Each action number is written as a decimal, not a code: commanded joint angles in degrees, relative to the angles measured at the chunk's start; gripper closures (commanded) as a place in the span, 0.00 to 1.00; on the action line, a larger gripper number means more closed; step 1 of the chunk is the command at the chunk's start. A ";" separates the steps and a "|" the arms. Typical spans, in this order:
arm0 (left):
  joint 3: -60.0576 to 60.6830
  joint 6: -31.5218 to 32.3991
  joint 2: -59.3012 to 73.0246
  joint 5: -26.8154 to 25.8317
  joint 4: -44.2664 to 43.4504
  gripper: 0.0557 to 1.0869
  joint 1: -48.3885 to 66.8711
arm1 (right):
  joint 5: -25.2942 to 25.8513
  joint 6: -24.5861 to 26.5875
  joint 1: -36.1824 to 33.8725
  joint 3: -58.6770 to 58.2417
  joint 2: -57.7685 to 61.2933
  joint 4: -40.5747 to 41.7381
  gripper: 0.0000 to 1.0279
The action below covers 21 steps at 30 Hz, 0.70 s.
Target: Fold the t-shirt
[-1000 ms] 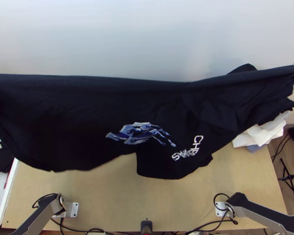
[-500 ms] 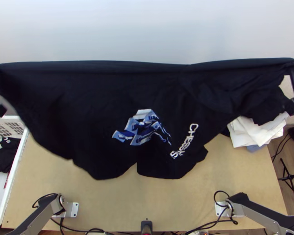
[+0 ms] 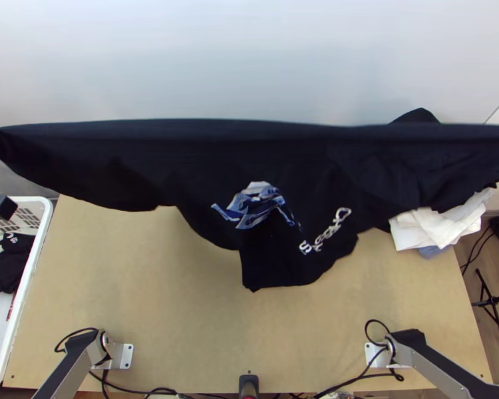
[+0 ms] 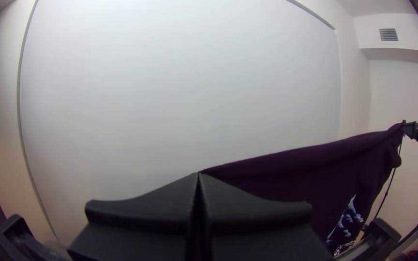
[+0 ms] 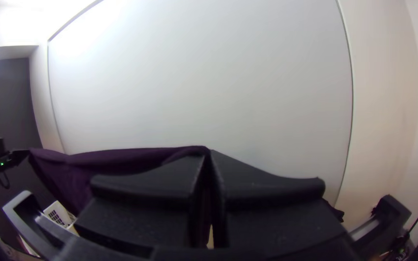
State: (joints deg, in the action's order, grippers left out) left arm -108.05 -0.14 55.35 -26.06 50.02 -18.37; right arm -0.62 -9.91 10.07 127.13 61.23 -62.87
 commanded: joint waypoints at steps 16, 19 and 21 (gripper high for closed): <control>-4.10 -1.18 -3.15 -7.69 5.44 0.96 4.22 | -33.30 -6.61 -9.45 7.34 -2.43 -7.97 0.97; -0.58 0.58 -5.78 -7.95 3.51 0.96 7.38 | -35.24 -6.70 -9.45 6.81 -3.40 -7.18 0.97; 3.81 1.37 -7.45 -7.86 -0.01 0.96 7.65 | -35.24 -6.52 -9.45 4.97 -3.93 -5.86 0.97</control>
State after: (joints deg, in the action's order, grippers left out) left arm -110.50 -0.30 51.81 -32.62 54.22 -13.89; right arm -29.61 -15.88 0.95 133.78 58.57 -70.61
